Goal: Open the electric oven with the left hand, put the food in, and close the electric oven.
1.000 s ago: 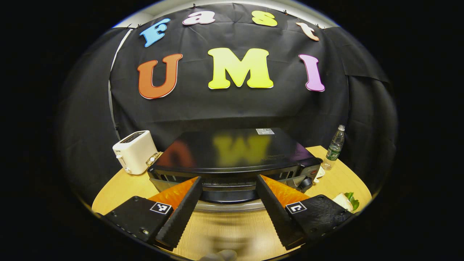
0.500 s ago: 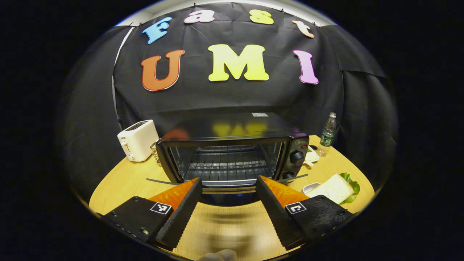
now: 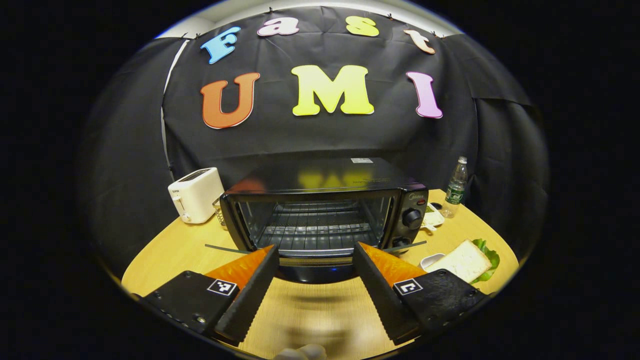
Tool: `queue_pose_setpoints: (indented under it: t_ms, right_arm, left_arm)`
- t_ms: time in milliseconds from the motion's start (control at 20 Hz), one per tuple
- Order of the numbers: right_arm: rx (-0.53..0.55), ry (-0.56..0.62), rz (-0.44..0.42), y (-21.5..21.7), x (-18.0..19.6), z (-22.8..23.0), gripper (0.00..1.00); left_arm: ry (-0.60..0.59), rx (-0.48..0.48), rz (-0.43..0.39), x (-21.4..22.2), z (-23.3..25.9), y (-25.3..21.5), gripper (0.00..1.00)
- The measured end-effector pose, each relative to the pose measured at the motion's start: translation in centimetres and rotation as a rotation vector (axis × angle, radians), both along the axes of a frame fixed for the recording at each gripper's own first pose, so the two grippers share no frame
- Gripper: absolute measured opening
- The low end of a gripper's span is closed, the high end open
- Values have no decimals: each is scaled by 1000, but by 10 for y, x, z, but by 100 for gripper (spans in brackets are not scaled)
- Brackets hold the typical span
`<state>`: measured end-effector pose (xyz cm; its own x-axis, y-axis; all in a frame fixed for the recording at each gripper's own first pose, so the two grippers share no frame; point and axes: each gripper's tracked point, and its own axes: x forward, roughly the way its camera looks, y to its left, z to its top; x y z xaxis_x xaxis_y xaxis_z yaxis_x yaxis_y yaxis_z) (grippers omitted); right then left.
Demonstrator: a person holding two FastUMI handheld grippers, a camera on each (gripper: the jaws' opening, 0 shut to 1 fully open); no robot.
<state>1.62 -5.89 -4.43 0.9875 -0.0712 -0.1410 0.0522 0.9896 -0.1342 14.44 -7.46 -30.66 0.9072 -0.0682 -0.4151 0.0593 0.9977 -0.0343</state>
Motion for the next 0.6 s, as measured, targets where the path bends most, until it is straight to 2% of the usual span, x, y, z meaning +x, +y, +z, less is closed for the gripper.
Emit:
queue_pose_setpoints:
  t_ms: [50, 100, 150, 200, 300, 350, 600]
  right_arm:
    - [-1, -6, 12, 2, 3, 1, 93]
    - [1, -8, 21, 4, 4, -1, 100]
    - [12, -12, 37, 4, 6, -2, 93]
    - [22, -7, 43, 4, 9, -4, 100]
    - [25, 9, 59, 2, 16, -12, 96]
    - [23, 8, 68, 1, 17, -11, 100]
    - [6, 0, 101, 2, 23, -11, 100]
  left_arm:
    - [0, 0, 1, 0, 0, 0, 99]
    - [-7, -1, 5, 0, 2, 1, 98]
    - [-11, 1, 10, 1, 4, 1, 98]
    - [-28, 6, 11, 3, 7, 0, 97]
    - [-25, 27, 11, 3, 4, -1, 94]
    - [-40, 28, 17, 6, 8, -1, 96]
    - [-17, 12, 42, -4, -1, 0, 96]
